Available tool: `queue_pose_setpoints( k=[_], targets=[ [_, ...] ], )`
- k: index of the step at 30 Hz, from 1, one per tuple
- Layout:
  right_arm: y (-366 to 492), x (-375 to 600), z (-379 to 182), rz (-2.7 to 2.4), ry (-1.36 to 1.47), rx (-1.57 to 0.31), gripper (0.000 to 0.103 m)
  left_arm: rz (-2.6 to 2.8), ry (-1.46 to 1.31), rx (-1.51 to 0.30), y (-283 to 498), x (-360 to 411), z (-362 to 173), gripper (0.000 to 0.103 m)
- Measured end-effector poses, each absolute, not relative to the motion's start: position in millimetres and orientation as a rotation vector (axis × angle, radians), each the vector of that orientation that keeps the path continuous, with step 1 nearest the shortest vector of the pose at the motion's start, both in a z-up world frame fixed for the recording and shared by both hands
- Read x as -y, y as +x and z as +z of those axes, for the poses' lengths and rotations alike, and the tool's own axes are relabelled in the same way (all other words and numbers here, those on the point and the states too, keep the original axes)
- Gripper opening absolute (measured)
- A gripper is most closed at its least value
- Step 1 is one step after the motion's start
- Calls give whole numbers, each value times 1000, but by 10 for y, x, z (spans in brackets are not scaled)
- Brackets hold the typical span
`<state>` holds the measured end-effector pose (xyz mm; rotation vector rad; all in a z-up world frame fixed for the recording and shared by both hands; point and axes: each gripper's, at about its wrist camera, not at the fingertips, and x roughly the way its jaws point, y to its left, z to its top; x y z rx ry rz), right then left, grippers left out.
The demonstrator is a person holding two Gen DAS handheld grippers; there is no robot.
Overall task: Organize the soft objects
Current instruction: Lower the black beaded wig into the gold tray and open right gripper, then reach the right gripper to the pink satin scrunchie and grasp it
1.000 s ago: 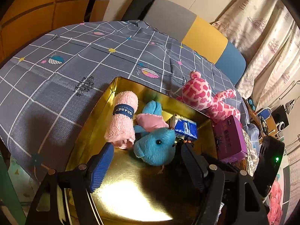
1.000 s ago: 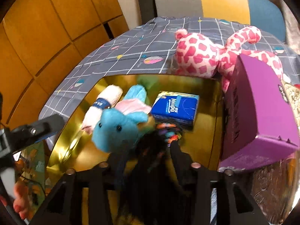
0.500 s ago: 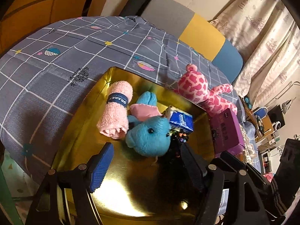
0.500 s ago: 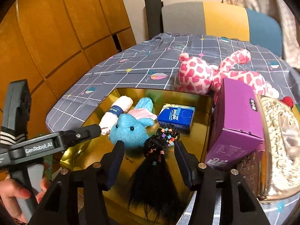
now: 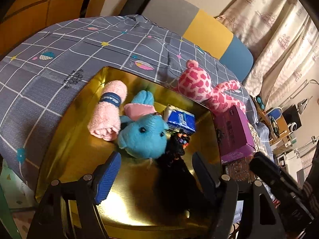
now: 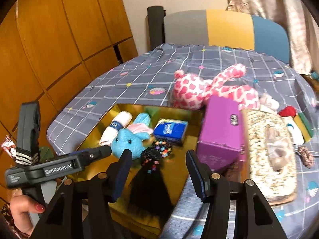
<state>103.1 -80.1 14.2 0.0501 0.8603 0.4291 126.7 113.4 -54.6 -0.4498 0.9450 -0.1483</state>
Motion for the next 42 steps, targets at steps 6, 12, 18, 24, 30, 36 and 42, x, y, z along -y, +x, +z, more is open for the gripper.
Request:
queue_pose_setpoints(
  k=[6, 12, 18, 24, 30, 36, 42],
  targets=[
    [980, 1115, 320, 388, 84, -816, 60, -174, -430, -918, 1245, -957, -488, 74],
    [934, 1445, 460, 341, 114, -775, 60, -216, -417, -895, 1210, -766, -419, 74],
    [919, 1955, 506, 237, 149, -746, 62, -280, -361, -867, 1173, -513, -299, 74],
    [1020, 2931, 256, -13, 202, -772, 66, -360, -332, -871, 1137, -241, -247, 74],
    [1207, 3920, -295, -200, 230, -922, 66, -423, -276, -886, 1105, 105, -216, 74],
    [1452, 4375, -651, -195, 208, -1010, 66, -473, -228, -892, 1089, 440, -156, 74],
    [1863, 4404, -771, -128, 195, -1025, 72, -498, -182, -895, 1086, 681, -97, 74]
  ],
)
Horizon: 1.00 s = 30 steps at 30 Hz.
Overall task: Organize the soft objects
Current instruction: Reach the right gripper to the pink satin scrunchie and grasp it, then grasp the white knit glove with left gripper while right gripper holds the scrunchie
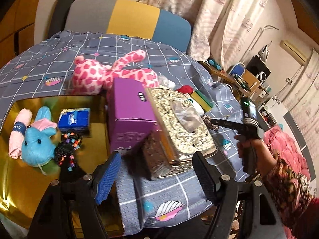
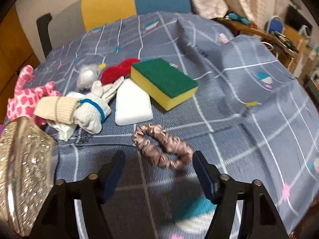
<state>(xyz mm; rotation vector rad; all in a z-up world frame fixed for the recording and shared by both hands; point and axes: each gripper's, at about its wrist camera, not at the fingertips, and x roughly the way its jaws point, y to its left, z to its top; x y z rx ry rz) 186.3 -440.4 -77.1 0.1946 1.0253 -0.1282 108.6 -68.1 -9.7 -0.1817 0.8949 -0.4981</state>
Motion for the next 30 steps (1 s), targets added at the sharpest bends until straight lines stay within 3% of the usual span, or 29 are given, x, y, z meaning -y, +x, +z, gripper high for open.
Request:
queue_pose_setpoints(
  k=[7, 12, 14, 16, 30],
  targets=[
    [2196, 4384, -1038, -81, 105, -1113, 71, -504, -157, -900, 1088, 868, -67, 74],
    [2176, 4338, -1046, -40, -15, -1119, 43, -521, -143, -905, 1128, 1029, -38, 74],
    [2126, 4349, -1034, -31, -44, -1117, 27, -534, -133, -901, 1141, 1112, -10, 74],
    [2062, 4397, -1003, -15, -34, -1111, 21, -551, -125, -897, 1159, 1211, 24, 74],
    [1561, 4941, -885, 39, 216, -1035, 20, -590, -39, -957, 1555, 2064, 234, 75]
  ],
)
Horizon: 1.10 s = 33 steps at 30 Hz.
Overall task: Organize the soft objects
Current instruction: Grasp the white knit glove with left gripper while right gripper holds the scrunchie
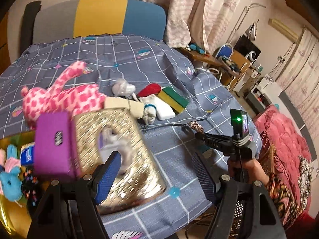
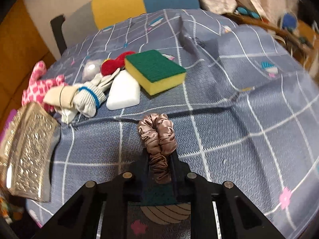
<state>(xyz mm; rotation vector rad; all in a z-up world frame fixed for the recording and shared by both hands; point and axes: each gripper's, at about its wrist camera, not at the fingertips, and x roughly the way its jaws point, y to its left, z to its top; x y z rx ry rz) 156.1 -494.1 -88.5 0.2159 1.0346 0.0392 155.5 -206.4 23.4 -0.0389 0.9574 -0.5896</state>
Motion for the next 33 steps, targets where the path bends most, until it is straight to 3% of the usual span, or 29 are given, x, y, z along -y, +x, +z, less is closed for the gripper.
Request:
queue_pose_setpoints(
  k=[11, 25, 33],
  targets=[
    [1577, 5002, -644, 95, 400, -979, 20, -555, 118, -967, 2205, 3099, 202, 75],
    [1559, 5198, -524, 74, 519, -963, 20, -379, 350, -1078, 3147, 3755, -620, 75],
    [1569, 5251, -549, 65, 564, -981, 20, -357, 391, -1207, 3364, 3802, -1036, 69]
  ],
)
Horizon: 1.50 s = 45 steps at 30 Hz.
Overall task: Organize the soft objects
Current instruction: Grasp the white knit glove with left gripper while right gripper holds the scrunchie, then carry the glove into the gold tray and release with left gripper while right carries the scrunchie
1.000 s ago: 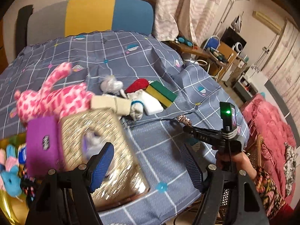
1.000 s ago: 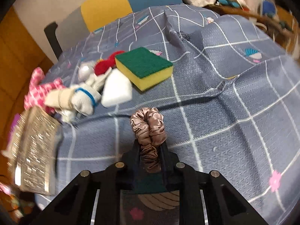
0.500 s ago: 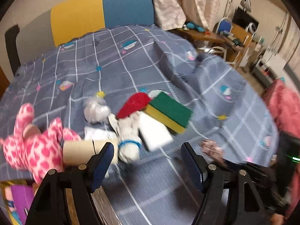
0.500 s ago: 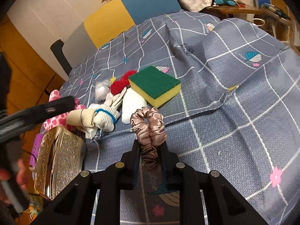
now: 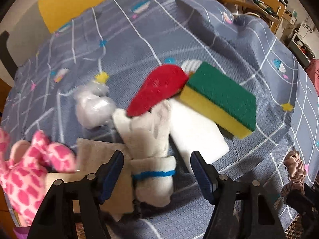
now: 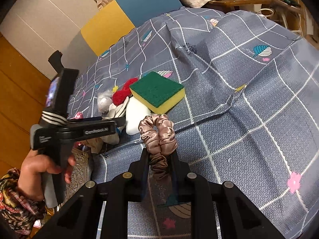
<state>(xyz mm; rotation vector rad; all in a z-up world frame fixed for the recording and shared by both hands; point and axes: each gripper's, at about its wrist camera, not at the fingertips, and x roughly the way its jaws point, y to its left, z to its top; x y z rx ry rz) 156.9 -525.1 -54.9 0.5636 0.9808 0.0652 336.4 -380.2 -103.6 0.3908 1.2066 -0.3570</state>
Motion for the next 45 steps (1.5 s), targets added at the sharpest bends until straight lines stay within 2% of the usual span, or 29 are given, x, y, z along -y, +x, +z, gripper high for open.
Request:
queue_pose_setpoints(
  k=[2, 4, 7, 10, 29, 45],
  targets=[
    [1572, 5247, -554, 65, 566, -984, 20, -356, 409, -1214, 3364, 3843, -1094, 67],
    [1569, 5257, -554, 62, 573, -983, 20, -365, 420, -1197, 3346, 3869, -1073, 60],
    [1573, 5286, -545, 57, 578, -977, 20, -368, 425, -1190, 3323, 3885, -1037, 41],
    [1569, 5306, -552, 52, 588, -977, 20, -363, 393, -1197, 3318, 3824, -984, 38],
    [1540, 5297, -544, 41, 591, -984, 20, -592, 198, -1157, 2559, 3730, -502, 37],
    [1526, 5262, -603, 21, 561, -1005, 20, -686, 152, -904, 1465, 2995, 228, 37]
  ],
)
